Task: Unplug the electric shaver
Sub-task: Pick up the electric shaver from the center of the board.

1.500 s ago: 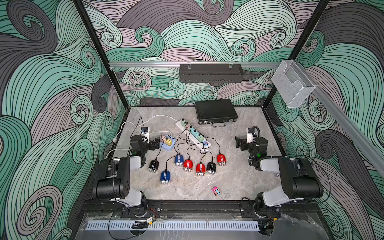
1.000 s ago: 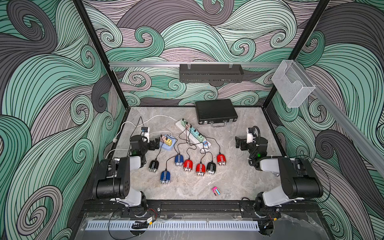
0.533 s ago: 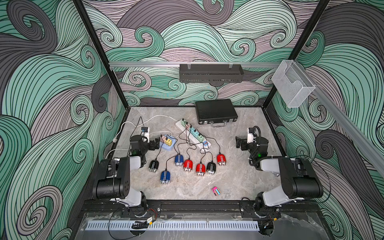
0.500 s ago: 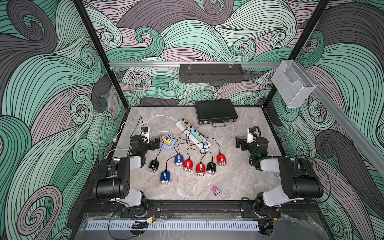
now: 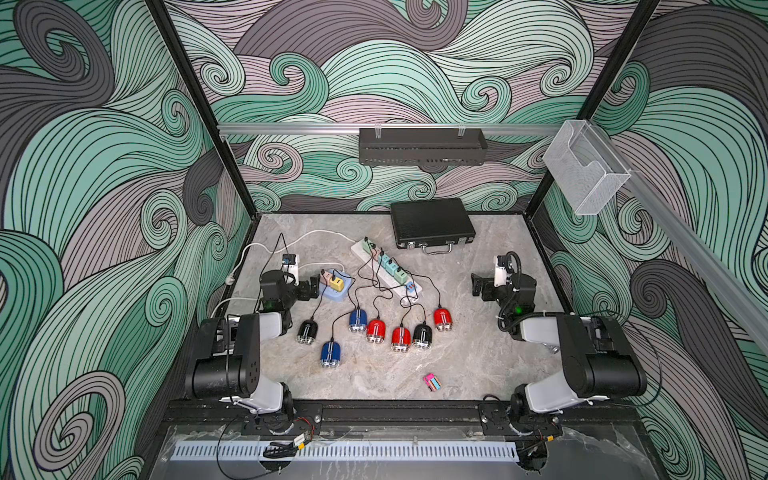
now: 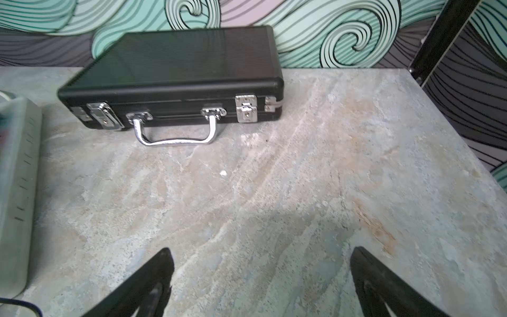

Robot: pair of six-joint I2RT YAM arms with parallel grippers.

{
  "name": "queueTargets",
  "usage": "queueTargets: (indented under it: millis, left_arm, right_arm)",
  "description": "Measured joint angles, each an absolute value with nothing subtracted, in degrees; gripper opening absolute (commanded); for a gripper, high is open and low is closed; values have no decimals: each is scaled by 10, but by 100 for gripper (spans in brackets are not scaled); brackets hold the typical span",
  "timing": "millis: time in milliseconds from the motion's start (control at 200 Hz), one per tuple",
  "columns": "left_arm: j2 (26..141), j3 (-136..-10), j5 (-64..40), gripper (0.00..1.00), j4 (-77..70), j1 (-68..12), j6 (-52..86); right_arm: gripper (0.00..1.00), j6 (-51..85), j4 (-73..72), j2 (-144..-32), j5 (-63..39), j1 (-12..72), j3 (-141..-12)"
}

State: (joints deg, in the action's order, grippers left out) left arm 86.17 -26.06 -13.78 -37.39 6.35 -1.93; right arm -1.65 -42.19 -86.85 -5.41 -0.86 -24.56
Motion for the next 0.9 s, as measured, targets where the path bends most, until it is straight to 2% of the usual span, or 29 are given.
queueTargets:
  millis: [370, 530, 620, 741, 901]
  left_arm:
    - [862, -261, -131, 99, -372, 63, -19]
    - [862, -261, -126, 99, -370, 63, -19]
    - [861, -261, -122, 99, -366, 63, -19]
    - [847, -272, -122, 99, -322, 62, -19]
    - [773, -284, -92, 99, -281, 58, -10]
  right_arm:
    - [100, 85, -147, -758, 69, -4, -406]
    - [100, 192, 57, -800, 135, -2, -555]
    - [100, 222, 121, -831, 141, -1, -623]
    - [100, 237, 163, -828, 143, 15, -626]
    - [100, 229, 195, -813, 146, 74, -611]
